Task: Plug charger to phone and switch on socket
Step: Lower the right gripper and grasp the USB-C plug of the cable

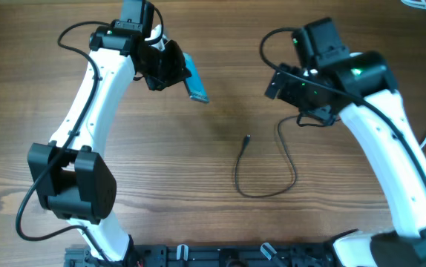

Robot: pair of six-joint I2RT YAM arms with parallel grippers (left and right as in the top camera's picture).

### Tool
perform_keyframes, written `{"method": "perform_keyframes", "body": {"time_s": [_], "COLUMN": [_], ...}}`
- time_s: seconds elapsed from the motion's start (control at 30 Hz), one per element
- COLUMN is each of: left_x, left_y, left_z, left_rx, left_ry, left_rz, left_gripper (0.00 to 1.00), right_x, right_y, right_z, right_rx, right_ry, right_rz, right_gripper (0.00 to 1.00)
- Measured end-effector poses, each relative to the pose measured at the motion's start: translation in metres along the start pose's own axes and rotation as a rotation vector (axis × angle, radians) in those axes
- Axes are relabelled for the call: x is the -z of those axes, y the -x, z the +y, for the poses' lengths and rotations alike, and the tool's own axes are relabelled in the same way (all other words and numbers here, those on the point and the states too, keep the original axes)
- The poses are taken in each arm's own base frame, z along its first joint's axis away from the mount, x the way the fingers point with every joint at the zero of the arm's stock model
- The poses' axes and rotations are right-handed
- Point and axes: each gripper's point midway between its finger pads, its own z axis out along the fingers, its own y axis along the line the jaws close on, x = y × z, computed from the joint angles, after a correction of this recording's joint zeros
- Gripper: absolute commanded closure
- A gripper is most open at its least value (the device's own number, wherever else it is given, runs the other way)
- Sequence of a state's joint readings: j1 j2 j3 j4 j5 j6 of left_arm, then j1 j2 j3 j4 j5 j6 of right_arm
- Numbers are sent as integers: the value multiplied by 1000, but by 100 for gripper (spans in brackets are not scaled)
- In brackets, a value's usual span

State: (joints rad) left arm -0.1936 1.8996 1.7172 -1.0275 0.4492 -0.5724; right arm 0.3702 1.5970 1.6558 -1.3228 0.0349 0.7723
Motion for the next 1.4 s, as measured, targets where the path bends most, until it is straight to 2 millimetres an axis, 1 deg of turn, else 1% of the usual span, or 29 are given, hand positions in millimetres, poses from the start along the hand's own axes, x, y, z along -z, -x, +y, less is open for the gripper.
{"method": "perform_keyframes", "body": {"time_s": [0.07, 0.13, 0.2, 0.27, 0.33, 0.37, 0.43, 0.47, 0.5, 0.57, 0.67, 0.73, 0.8, 0.87, 0.9, 0.93, 1.0, 1.03, 1.07, 1.1, 1.2, 1.27, 1.37, 1.4], "left_x": [1, 3, 8, 15, 21, 25, 29, 30, 30, 30, 30, 30, 30, 30, 30, 30, 30, 30, 30, 30, 30, 30, 30, 30], "left_y": [6, 12, 19, 27, 33, 37, 41, 41, 41, 41, 41, 41, 41, 41, 41, 43, 43, 43, 43, 43, 43, 43, 43, 43], "left_z": [15, 27, 38, 53, 66, 74, 81, 82, 82, 82, 82, 82, 82, 82, 82, 82, 82, 82, 82, 82, 81, 81, 81, 81], "left_rx": [-9, -1, 18, 53, 85, 106, 122, 125, 126, 122, 103, 99, 96, 95, 95, 93, 93, 93, 92, 92, 90, 88, 88, 88], "left_ry": [82, 140, 170, 195, 211, 220, 226, 227, 228, 228, 230, 230, 230, 230, 229, 227, 227, 227, 227, 227, 225, 225, 225, 225], "left_rz": [-41, -75, -95, -110, -119, -127, -135, -136, -135, -134, -132, -132, -131, -132, -133, -138, -137, -137, -137, -138, -140, -140, -140, -140], "left_gripper": [96, 96, 96, 96, 96, 96, 96, 96, 96, 96, 96, 96, 96, 96, 96, 96, 96, 96, 96, 96, 96, 96, 96, 96], "right_x": [-36, -64, -87, -99, -100, -100, -97, -95, -95, -99, -120, -131, -134, -138, -142, -146, -157, -163, -168, -173, -181, -183, -183, -184], "right_y": [-12, -24, -37, -48, -59, -67, -80, -90, -95, -97, -101, -105, -103, -98, -96, -97, -106, -112, -118, -120, -125, -123, -123, -123], "right_z": [4, 5, 5, 9, 18, 23, 24, 22, 23, 19, 10, 10, 14, 22, 28, 30, 22, 16, 11, 9, 7, 16, 19, 20], "right_rx": [17, 32, 56, 75, 95, 114, 158, 189, 200, 174, 142, 135, 135, 156, 162, 163, 124, 96, 65, 44, 17, 14, 10, 10], "right_ry": [-32, -63, -83, -84, -84, -99, -150, -187, -199, -218, -219, -201, -182, -145, -114, -99, -109, -118, -127, -123, -112, -72, -60, -55], "right_rz": [116, 218, 307, 336, 339, 334, 321, 320, 316, 310, 302, 306, 296, 271, 258, 256, 272, 284, 295, 293, 299, 290, 295, 295], "right_gripper": [1, 5, 6, 6, 5, 2, 0, 0, 0, 0, 0, 0, 0, 0, 0, 0, 9, 9, 13, 24, 25, 25, 25, 29]}}
